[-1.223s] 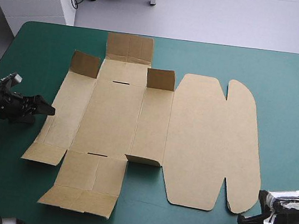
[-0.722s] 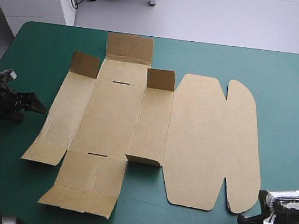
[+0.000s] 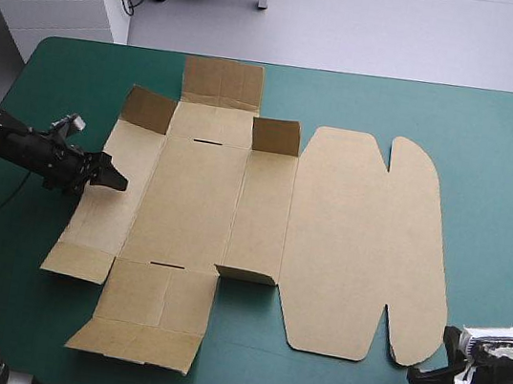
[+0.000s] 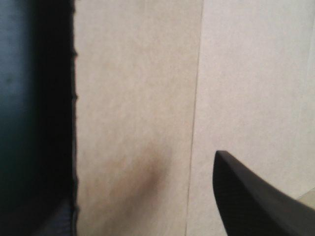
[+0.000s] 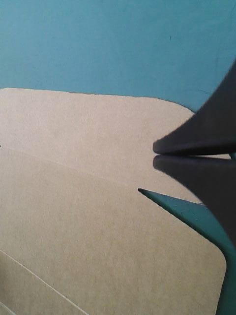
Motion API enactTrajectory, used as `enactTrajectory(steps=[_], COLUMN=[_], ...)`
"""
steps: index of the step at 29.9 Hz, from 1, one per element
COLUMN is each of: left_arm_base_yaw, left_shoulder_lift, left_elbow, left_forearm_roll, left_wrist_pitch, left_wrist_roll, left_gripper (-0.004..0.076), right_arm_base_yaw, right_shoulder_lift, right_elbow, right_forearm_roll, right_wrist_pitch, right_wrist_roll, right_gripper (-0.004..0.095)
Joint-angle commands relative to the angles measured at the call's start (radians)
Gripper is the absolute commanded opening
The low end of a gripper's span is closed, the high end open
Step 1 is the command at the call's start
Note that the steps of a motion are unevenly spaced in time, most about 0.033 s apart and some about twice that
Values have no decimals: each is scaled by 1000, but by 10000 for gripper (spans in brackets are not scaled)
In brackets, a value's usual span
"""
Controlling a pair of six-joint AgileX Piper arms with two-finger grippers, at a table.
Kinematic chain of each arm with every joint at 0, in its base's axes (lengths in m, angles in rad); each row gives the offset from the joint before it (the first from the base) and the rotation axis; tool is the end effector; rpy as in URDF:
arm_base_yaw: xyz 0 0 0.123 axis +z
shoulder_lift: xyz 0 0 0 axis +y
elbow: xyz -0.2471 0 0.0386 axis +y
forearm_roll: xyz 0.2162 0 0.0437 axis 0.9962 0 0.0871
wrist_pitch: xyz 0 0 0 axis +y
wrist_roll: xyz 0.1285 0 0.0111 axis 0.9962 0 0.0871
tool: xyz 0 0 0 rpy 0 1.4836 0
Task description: Fold the box
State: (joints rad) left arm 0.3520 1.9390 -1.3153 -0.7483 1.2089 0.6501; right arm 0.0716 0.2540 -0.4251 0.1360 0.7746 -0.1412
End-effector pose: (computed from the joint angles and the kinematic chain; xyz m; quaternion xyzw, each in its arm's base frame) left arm 0.3286 0.0332 0.1496 -0.0192 0.9406 -0.3277 0.0870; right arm 0.0869 0.0185 0.2393 -0.0736 0.8592 0.0480 0.5040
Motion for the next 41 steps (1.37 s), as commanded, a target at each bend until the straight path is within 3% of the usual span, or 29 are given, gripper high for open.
enactTrajectory(steps=[1,11,18,27,32,41], left_arm_base_yaw=[-48,-96,-96,-96,-96,-126], left_shoulder_lift=[17,22,7,-20,-20,-85], left_elbow=[14,14,14,69,100,-59], left_forearm_roll=[12,32,208,171,171,266], left_wrist_pitch=[86,86,88,86,86,86], left_wrist_roll=[-5,-10,-105,-92,-48,-53], left_gripper=[426,424,406,263,-4,-8], right_arm_base_yaw=[-1,-1,-1,-1,-1,-1], right_shoulder_lift=[12,12,12,12,12,12], right_elbow=[-28,-28,-28,-28,-28,-28], right_forearm_roll=[3,3,3,3,3,3], right_wrist_pitch=[-69,-69,-69,-69,-69,-69], right_wrist_roll=[4,4,5,9,9,9], right_gripper=[-19,-19,-19,-19,-19,-19])
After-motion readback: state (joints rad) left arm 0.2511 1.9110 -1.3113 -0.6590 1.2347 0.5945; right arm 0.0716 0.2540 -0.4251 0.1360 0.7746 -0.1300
